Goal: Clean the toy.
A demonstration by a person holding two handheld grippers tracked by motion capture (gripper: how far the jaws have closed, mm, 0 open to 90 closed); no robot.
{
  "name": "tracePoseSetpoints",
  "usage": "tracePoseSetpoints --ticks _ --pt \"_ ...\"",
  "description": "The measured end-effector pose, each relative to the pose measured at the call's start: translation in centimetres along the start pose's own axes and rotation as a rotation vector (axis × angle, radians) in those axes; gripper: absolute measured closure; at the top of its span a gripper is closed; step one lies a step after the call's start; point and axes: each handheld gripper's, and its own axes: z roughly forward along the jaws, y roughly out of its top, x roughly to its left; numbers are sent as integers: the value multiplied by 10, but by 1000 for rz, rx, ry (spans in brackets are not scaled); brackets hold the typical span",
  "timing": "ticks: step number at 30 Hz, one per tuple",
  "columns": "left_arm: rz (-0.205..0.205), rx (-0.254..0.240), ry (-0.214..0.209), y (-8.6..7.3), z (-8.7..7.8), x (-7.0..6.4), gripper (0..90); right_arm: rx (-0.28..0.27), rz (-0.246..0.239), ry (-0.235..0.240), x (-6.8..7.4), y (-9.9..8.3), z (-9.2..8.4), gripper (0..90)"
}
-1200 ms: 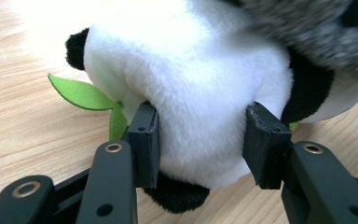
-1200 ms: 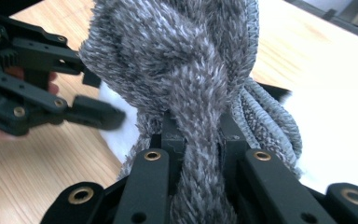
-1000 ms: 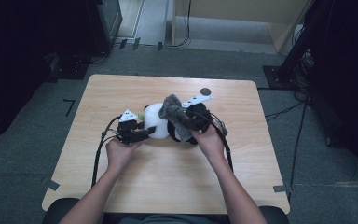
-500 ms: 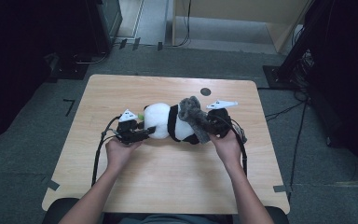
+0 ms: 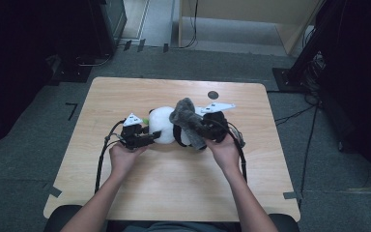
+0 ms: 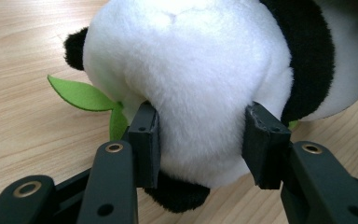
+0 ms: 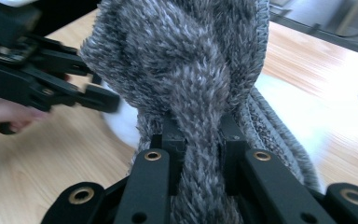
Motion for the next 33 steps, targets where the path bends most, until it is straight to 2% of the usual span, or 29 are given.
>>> tracePoseSetpoints --ticks 5,9,14,18,23,29,33 --pt "4 -1 1 0 0 0 535 23 -39 46 23 10 29 789" --pt "4 1 0 0 0 -1 536 39 -44 70 36 14 51 788" --pt "3 10 2 0 0 -1 538 78 -68 66 39 7 70 789" --pt "0 16 1 0 0 -1 541 67 -94 73 37 -4 71 791" --pt "-2 18 -4 0 0 0 543 84 -115 79 35 -15 67 793" --pt "-4 19 -8 0 0 0 547 88 -123 91 31 -28 64 794" --pt "-5 17 -9 0 0 0 550 118 -124 93 29 -36 60 795"
